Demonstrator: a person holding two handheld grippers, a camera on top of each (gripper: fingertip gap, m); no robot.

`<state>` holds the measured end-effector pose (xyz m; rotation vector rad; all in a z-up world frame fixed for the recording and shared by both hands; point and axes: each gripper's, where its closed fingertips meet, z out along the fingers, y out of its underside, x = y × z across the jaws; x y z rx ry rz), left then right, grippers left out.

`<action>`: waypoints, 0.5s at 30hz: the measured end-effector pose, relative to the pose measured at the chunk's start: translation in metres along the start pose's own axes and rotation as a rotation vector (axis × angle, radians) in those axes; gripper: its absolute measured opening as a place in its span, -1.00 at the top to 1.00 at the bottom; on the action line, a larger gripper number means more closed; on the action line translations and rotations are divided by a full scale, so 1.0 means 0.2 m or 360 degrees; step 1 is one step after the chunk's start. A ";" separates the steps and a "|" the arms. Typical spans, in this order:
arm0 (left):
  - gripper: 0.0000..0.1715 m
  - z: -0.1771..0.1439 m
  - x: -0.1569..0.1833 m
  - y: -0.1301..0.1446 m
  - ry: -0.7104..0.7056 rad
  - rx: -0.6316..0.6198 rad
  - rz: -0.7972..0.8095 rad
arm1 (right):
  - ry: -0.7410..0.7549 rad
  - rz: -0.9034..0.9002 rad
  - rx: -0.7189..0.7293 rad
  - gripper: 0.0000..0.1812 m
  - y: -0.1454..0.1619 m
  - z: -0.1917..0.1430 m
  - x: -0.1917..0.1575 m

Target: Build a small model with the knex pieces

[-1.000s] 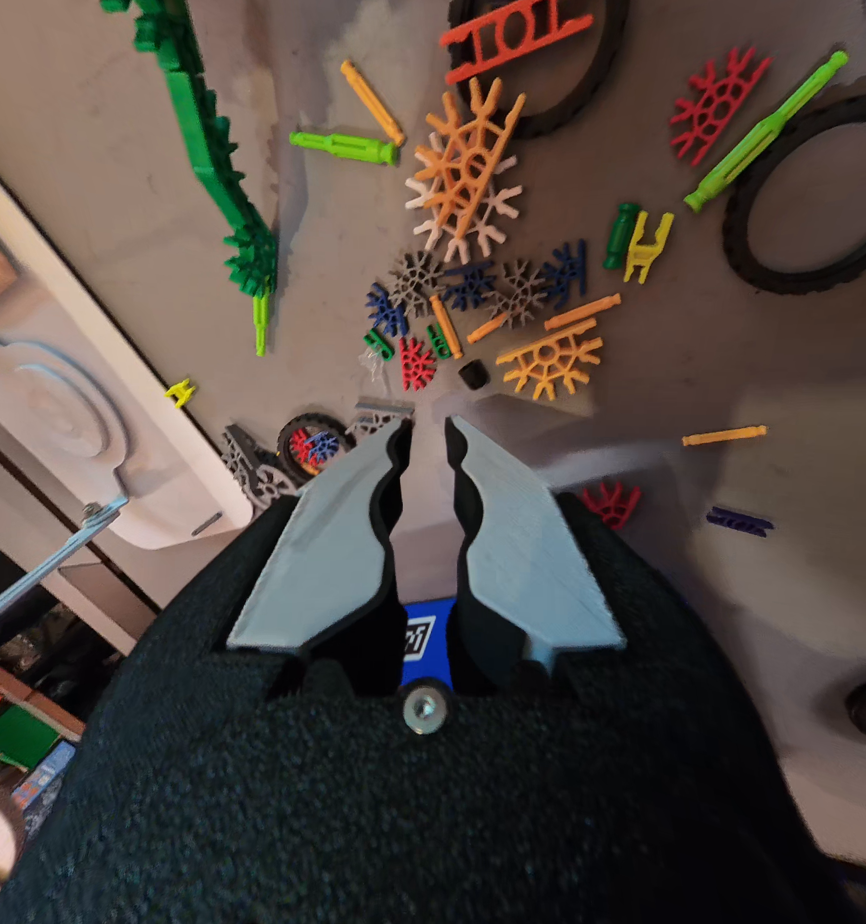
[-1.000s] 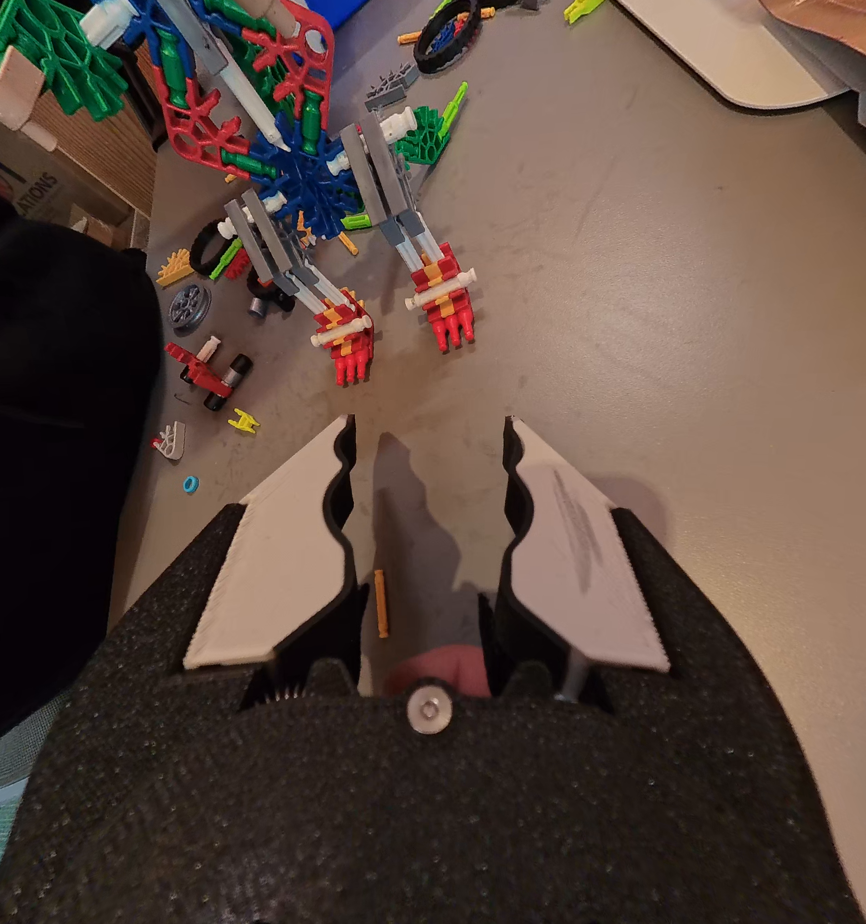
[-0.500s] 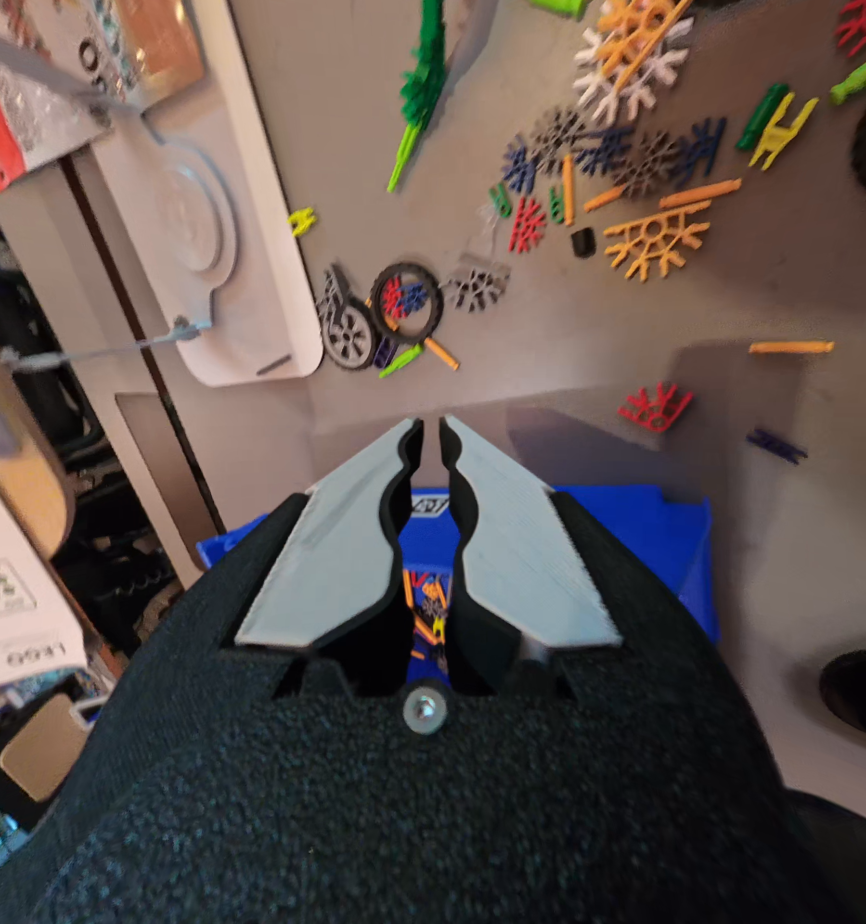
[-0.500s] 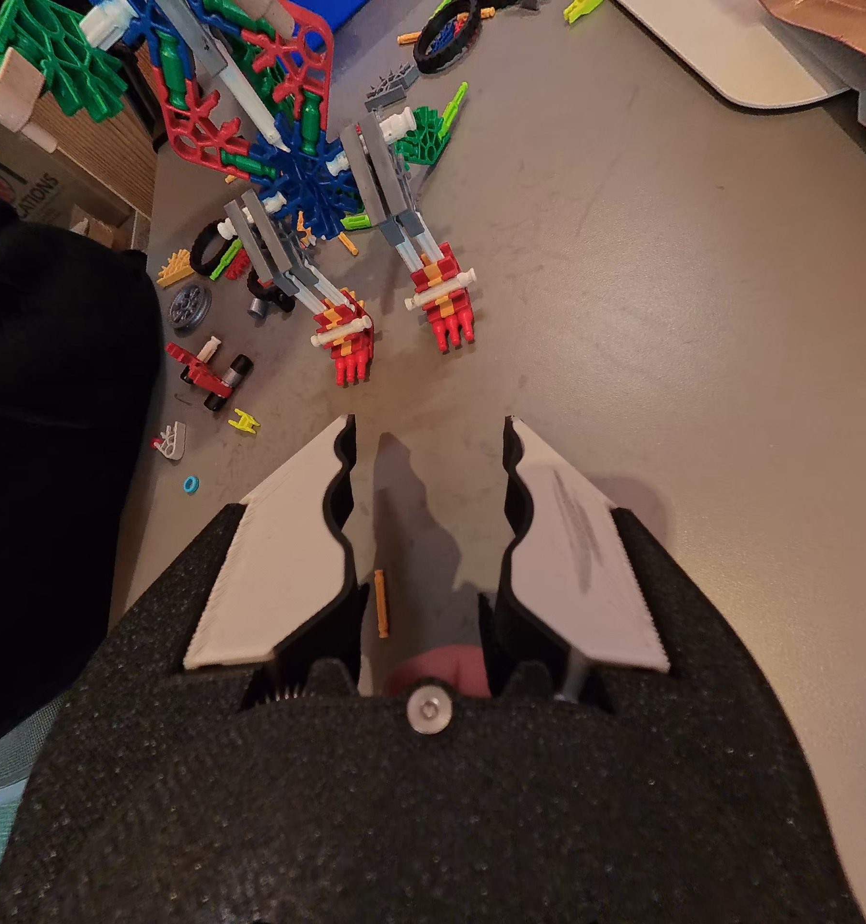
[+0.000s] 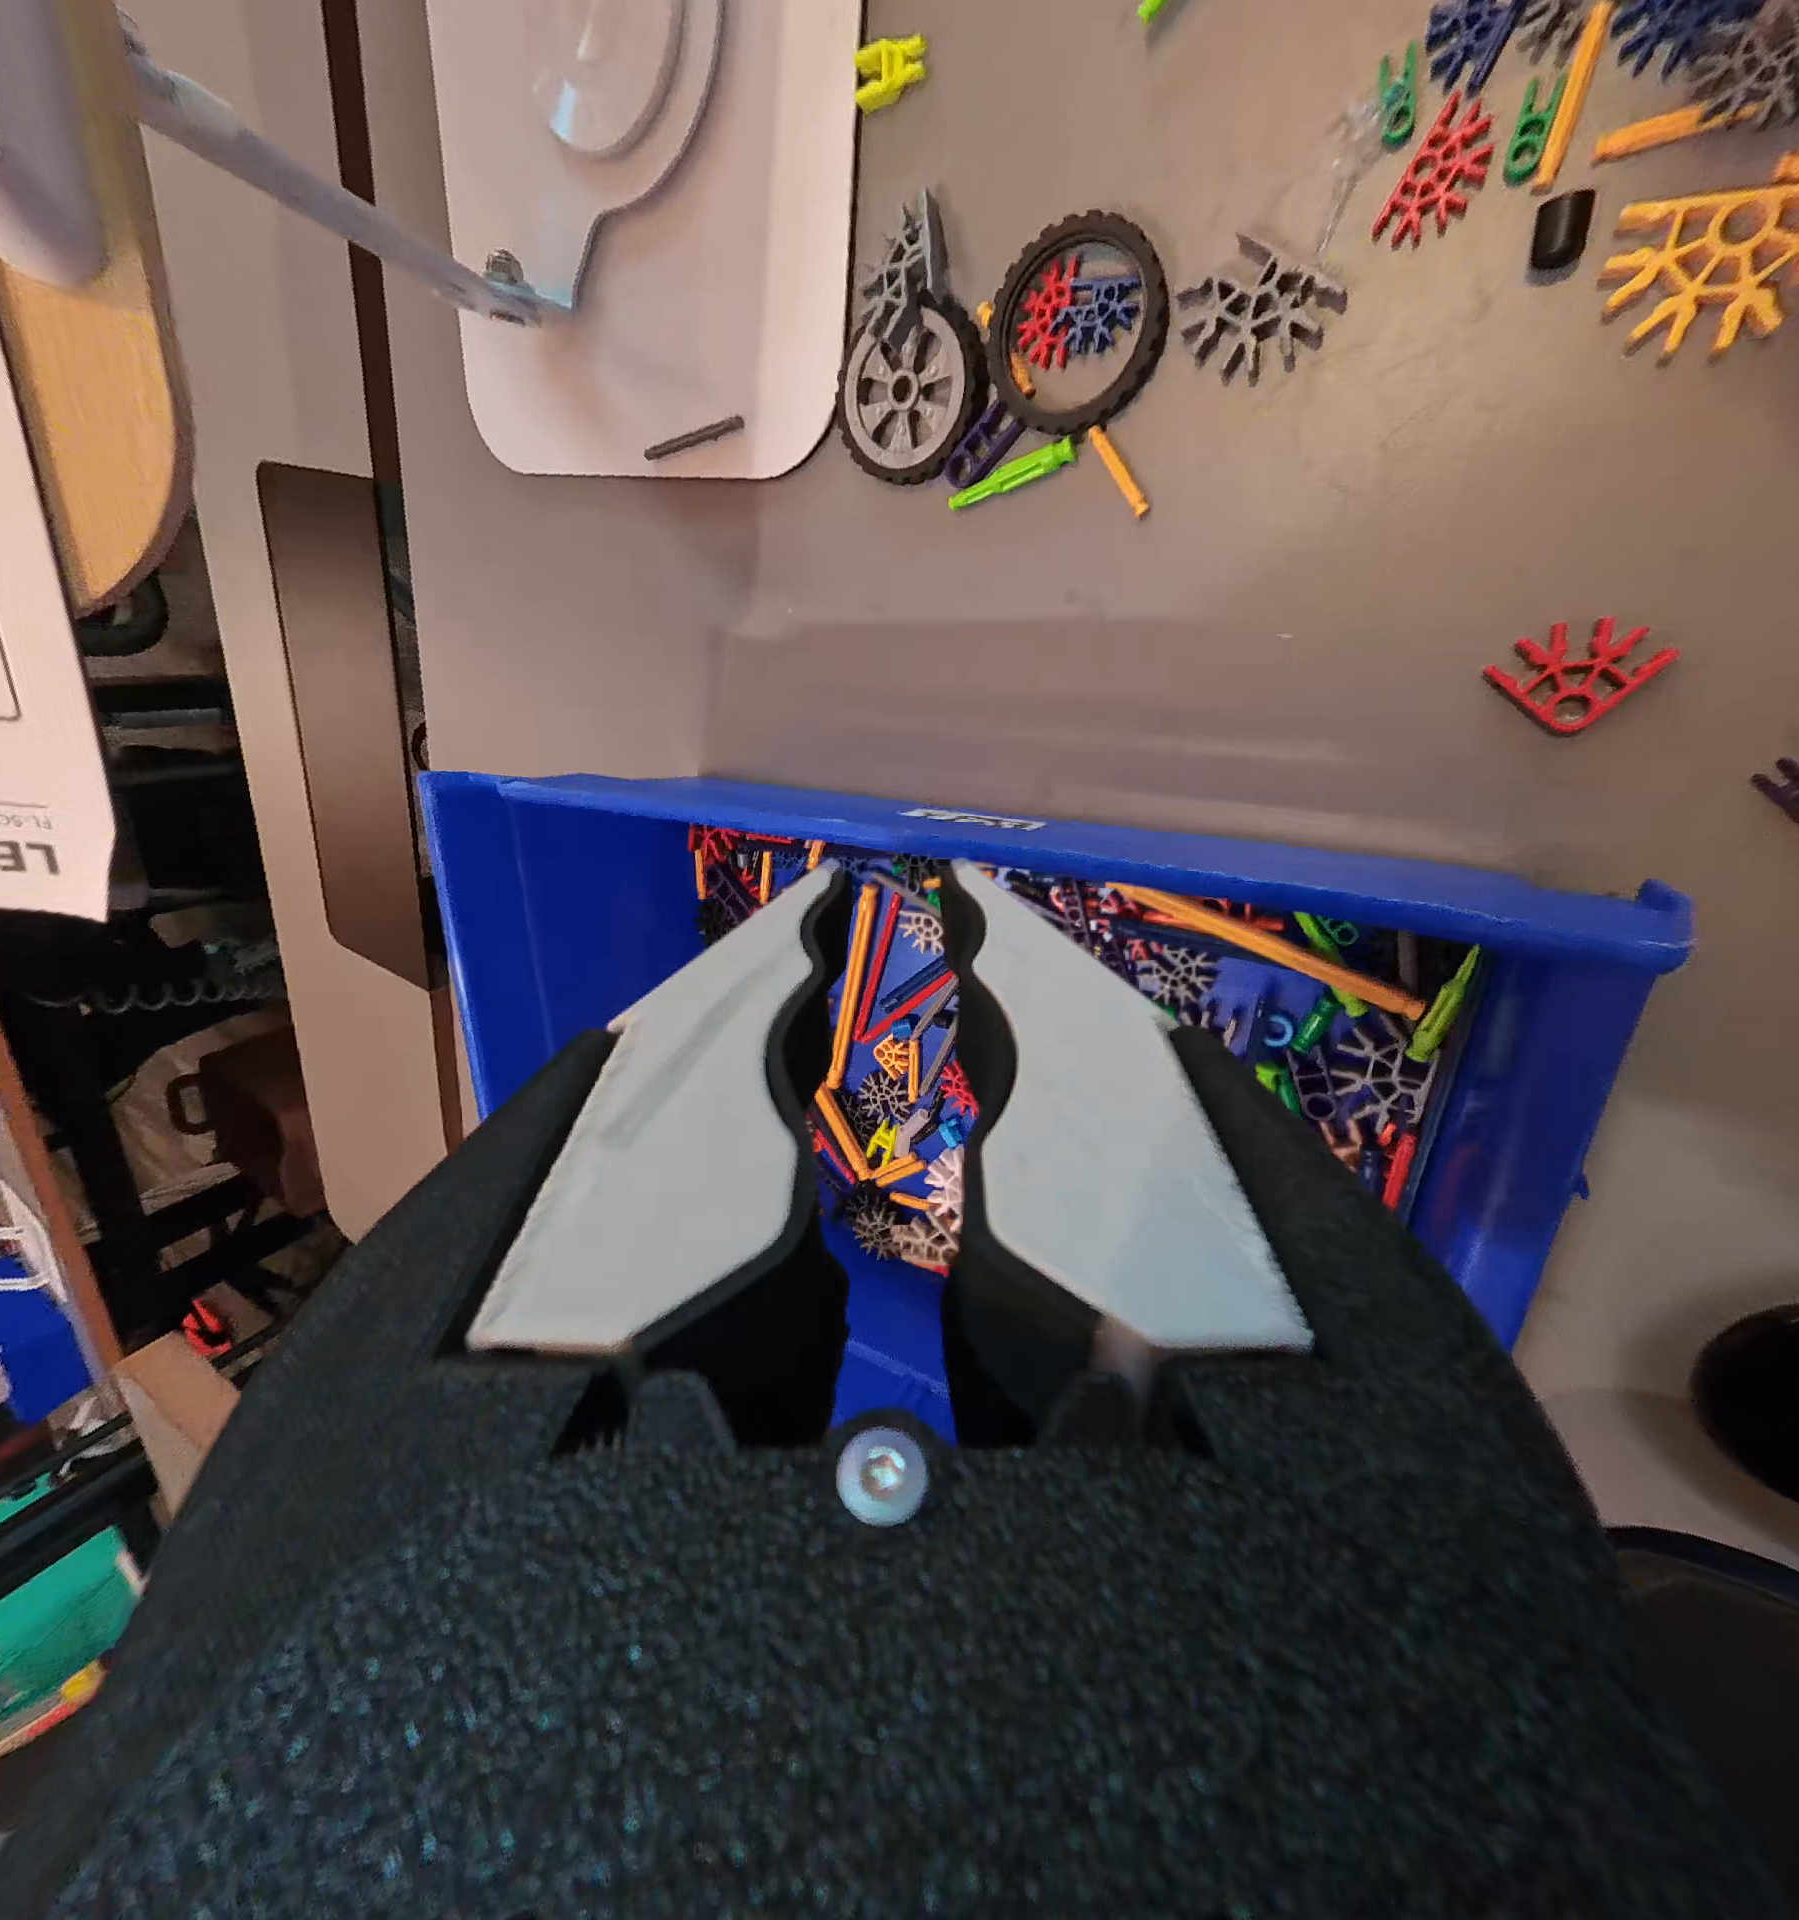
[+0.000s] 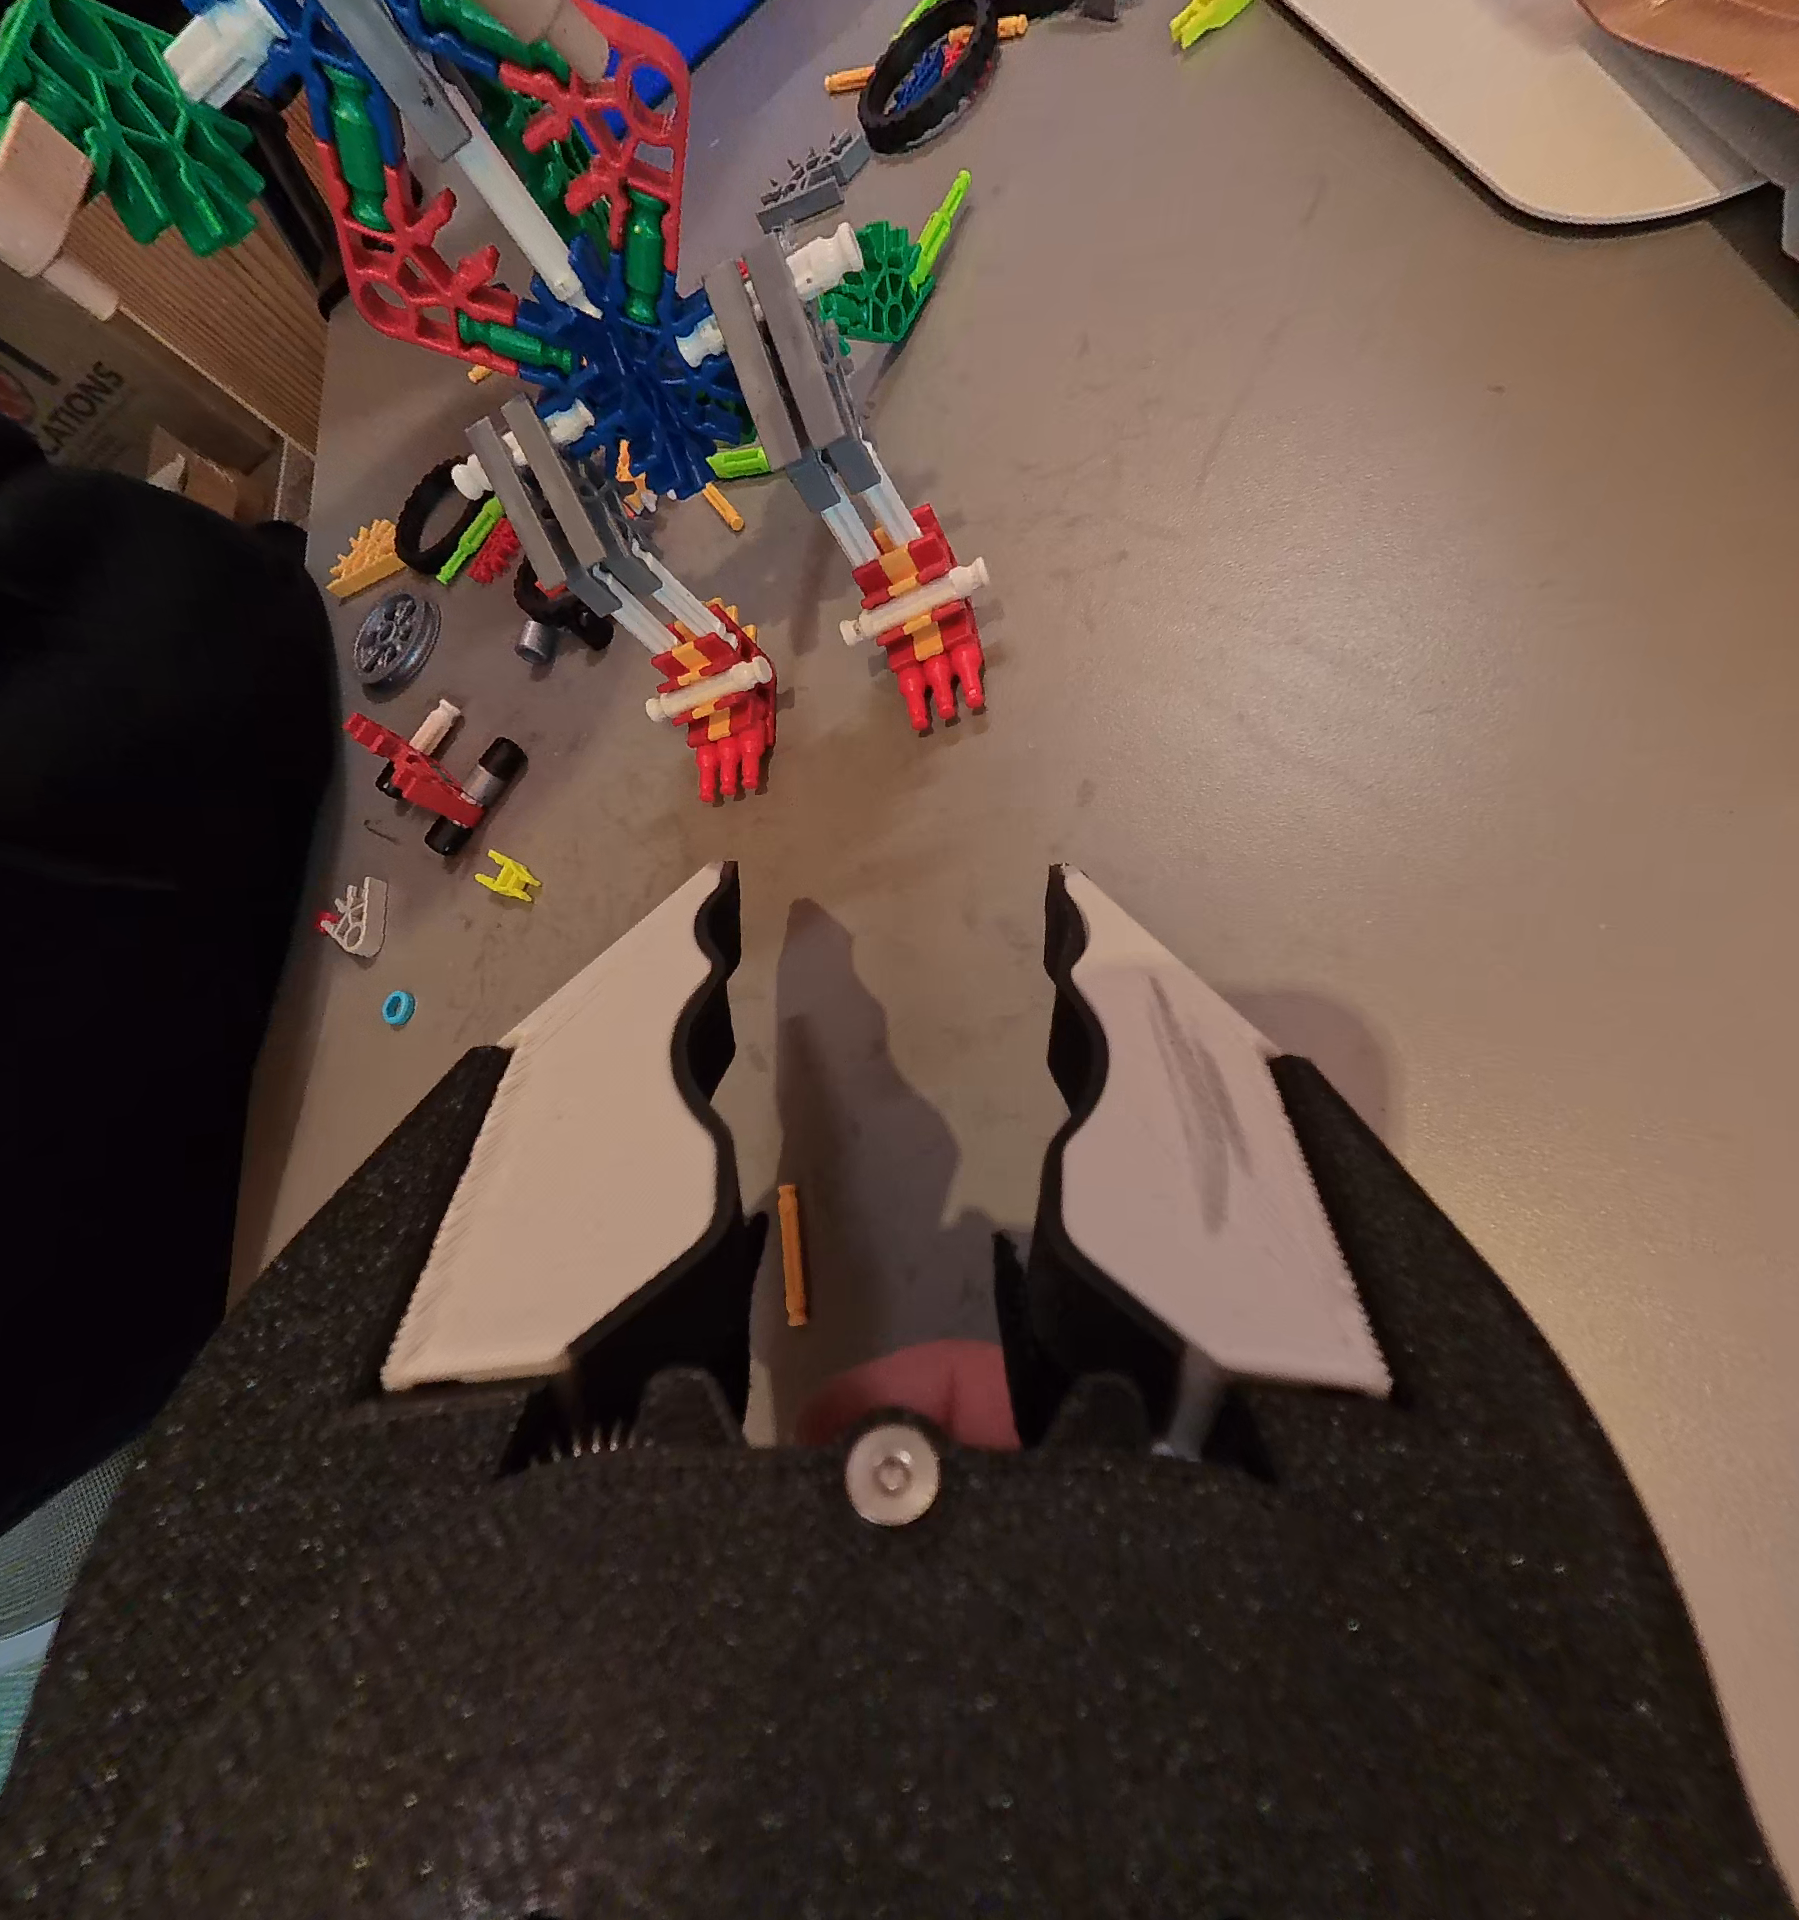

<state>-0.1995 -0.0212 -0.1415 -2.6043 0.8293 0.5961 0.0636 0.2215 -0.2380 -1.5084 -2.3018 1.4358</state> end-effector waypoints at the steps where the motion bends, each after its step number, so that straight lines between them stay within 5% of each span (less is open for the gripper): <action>1: 0.83 -0.01 -0.01 0.00 -0.0007 0.0009 -0.0015 | 0.0000 0.0000 0.0000 0.36 0.00 0.00 0.00; 15: 0.82 0.07 -0.04 0.38 -0.0039 -0.0321 -0.0134 | -0.0002 0.0002 0.0000 0.36 0.00 0.00 0.00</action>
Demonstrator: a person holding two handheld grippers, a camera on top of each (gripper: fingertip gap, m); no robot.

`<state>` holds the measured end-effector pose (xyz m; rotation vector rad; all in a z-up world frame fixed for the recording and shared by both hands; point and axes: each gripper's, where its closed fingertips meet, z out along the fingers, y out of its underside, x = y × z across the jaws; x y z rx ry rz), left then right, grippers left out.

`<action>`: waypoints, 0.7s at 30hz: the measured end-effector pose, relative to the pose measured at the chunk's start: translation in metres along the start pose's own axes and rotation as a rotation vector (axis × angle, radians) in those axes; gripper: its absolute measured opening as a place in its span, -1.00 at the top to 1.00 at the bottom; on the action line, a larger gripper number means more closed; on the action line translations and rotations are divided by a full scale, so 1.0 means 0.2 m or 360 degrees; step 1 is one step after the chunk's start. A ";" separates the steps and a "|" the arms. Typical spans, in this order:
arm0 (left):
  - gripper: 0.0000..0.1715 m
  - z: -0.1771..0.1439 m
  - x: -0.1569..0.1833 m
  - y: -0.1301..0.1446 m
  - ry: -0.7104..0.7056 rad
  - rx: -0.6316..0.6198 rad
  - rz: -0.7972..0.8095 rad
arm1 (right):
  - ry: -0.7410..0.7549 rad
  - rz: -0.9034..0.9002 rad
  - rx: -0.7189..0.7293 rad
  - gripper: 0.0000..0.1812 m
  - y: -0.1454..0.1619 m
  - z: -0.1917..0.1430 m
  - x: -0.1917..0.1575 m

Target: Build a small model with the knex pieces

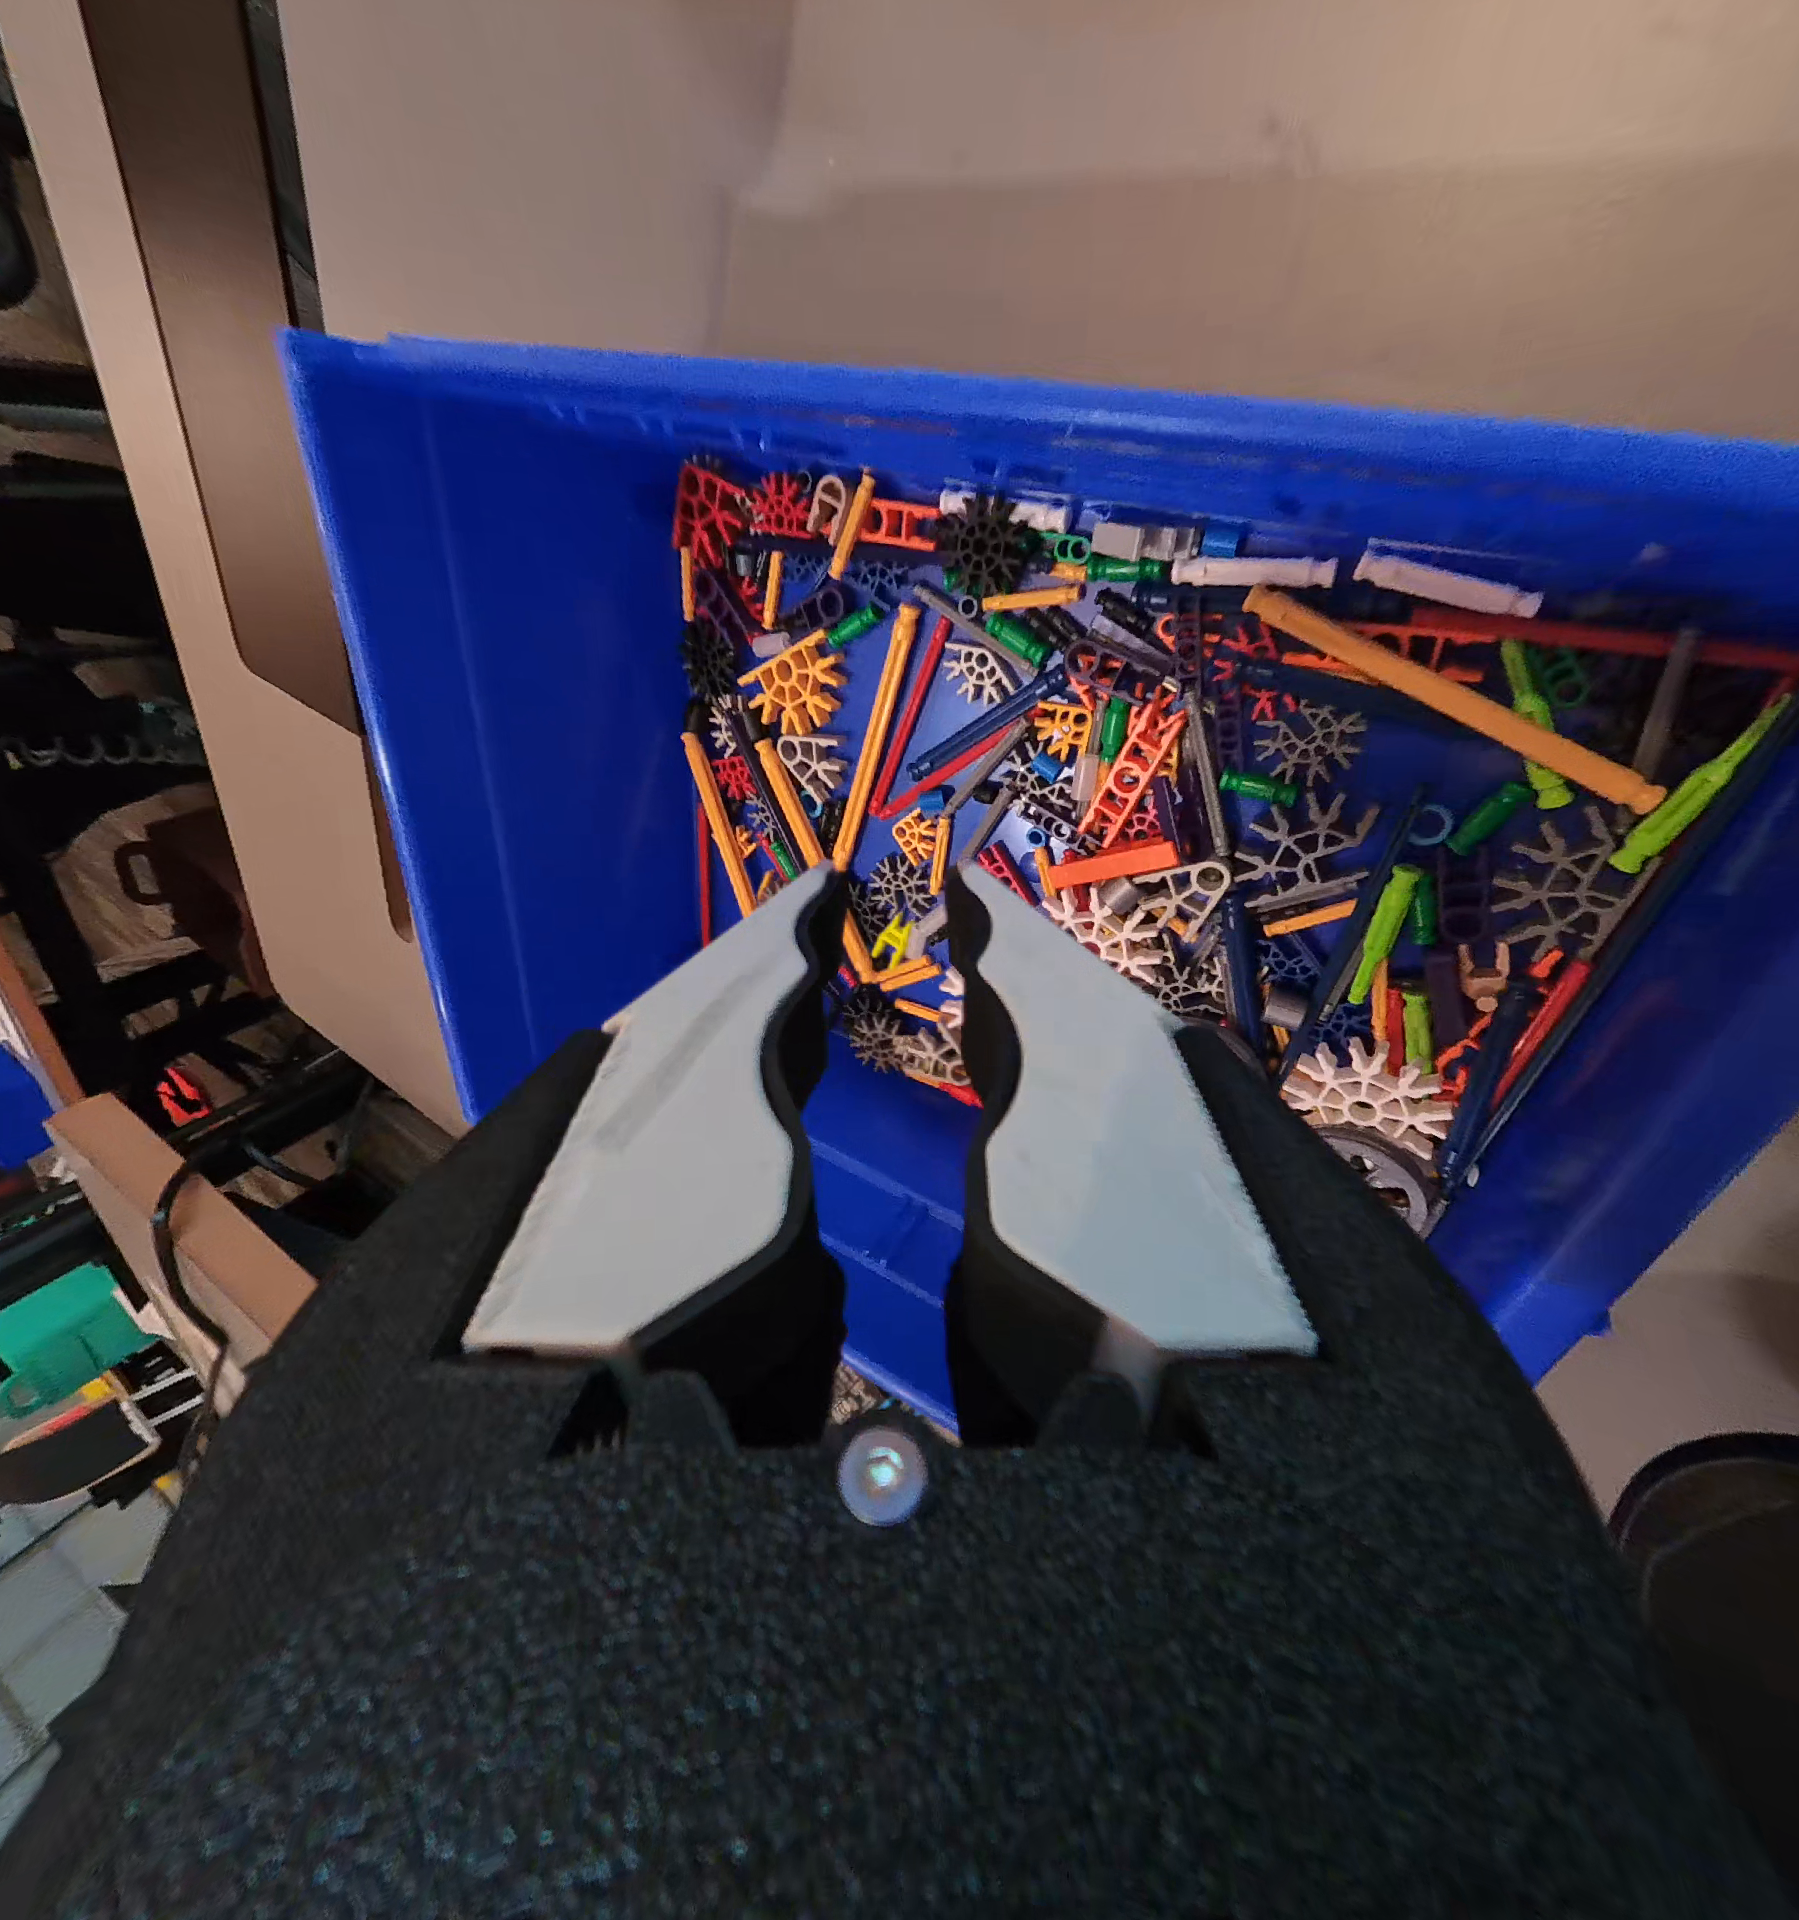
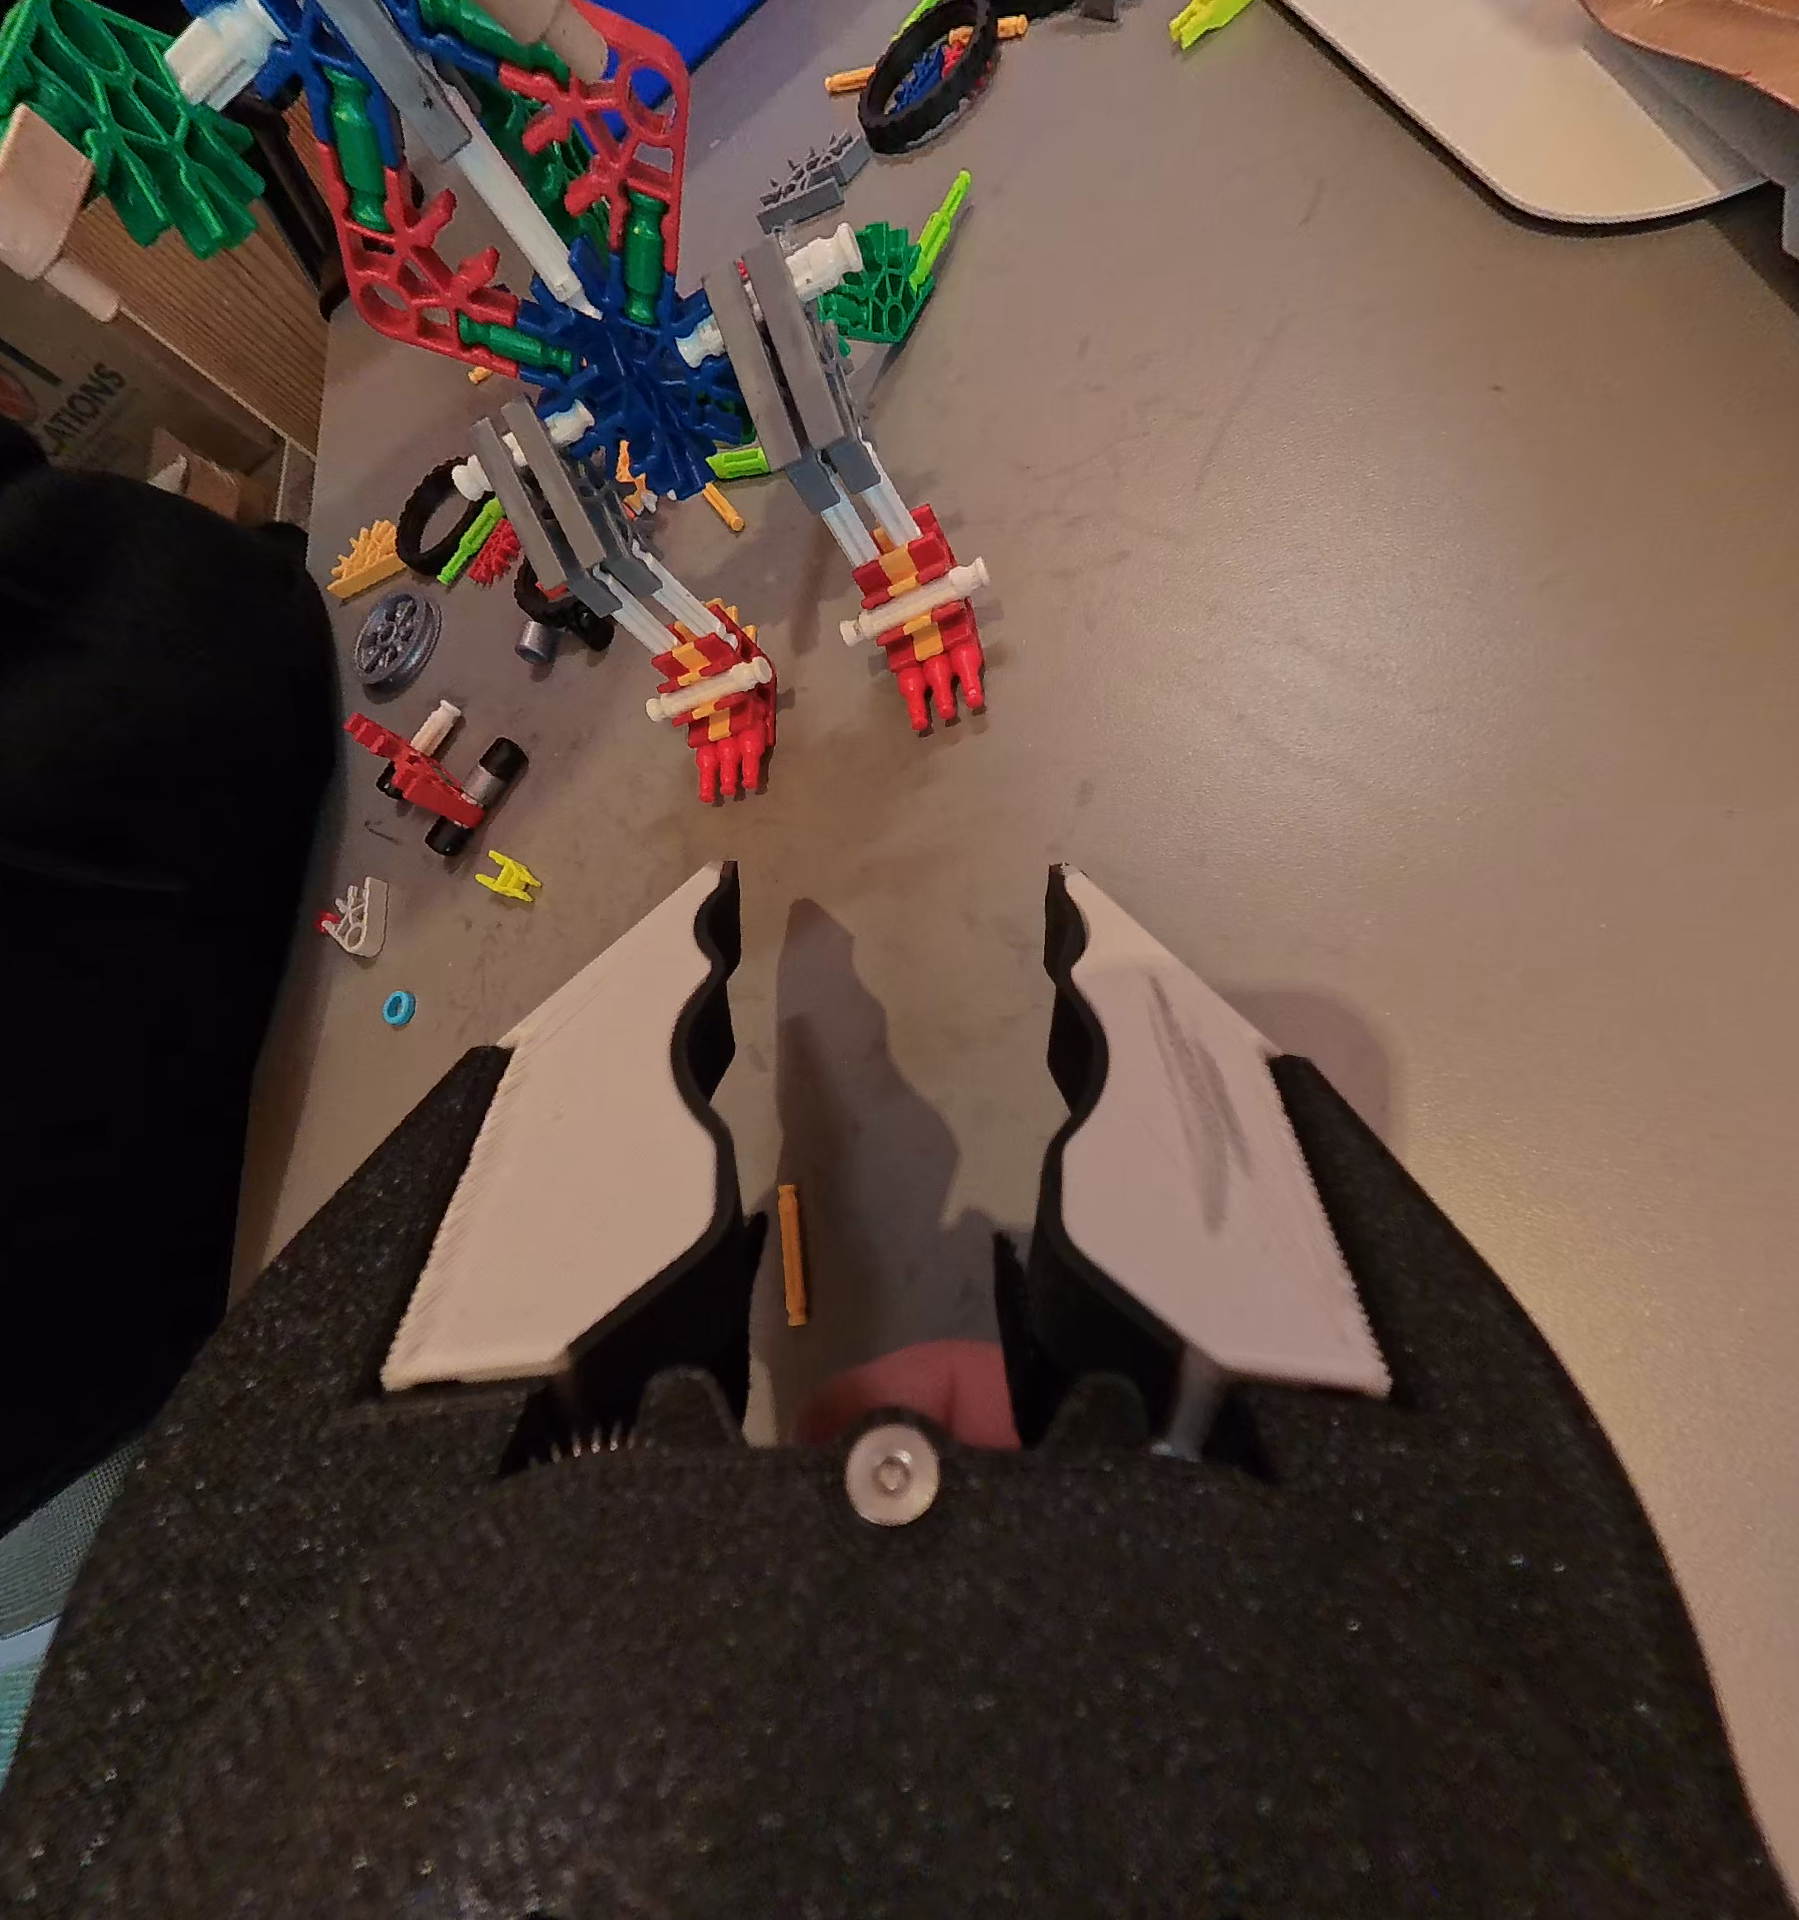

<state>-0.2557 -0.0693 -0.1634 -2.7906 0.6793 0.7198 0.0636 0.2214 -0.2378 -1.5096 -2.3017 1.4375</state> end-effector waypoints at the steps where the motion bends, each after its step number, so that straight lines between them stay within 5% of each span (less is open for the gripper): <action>1: 0.82 0.01 0.00 0.01 0.0001 -0.0005 -0.0011 | 0.0000 0.0000 0.0000 0.36 0.00 0.00 0.00; 21: 0.58 0.16 0.06 0.25 0.0212 -0.0239 -0.0236 | -0.0001 0.0001 0.0000 0.36 0.00 0.00 0.00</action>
